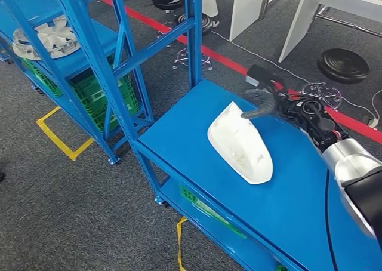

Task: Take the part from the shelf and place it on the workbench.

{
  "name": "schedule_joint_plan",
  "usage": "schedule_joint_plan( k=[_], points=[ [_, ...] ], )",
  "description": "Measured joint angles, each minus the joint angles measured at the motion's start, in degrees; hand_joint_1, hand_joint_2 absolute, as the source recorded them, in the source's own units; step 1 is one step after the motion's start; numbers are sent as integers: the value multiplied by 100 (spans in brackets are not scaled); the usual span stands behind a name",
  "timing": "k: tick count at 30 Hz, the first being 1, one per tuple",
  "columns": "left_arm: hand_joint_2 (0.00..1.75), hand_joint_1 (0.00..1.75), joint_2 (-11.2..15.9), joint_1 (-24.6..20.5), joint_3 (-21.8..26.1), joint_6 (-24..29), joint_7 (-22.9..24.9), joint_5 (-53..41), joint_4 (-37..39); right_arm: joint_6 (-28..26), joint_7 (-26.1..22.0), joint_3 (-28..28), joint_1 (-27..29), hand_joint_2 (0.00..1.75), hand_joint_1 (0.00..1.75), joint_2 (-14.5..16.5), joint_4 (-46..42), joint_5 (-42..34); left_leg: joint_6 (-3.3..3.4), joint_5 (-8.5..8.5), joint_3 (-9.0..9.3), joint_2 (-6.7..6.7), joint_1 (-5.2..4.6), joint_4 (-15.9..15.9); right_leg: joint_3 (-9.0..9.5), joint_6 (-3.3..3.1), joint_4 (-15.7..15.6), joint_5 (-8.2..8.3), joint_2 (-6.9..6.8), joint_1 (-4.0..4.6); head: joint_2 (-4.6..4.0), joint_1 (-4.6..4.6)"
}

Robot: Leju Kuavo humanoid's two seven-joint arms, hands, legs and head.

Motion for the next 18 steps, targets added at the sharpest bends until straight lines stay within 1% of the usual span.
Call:
schedule_joint_plan(
  k=[6, 18],
  points=[
    [0, 0, -6, 1, -12, 2, 0, 12, 0, 29, -19, 92, -109, 175, 0, 193, 360, 1, 0, 0, 0, 0, 0, 0, 0, 0, 0, 0, 1, 0, 0, 0],
    [0, 0, -10, 2, -24, 44, -2, 51, 0, 96, -110, 228, -210, 175, 0, 480, 771, 56, 0, 0, 1, 0, 0, 0, 0, 0, 0, 0, 1, 0, 0, 1]
  ],
)
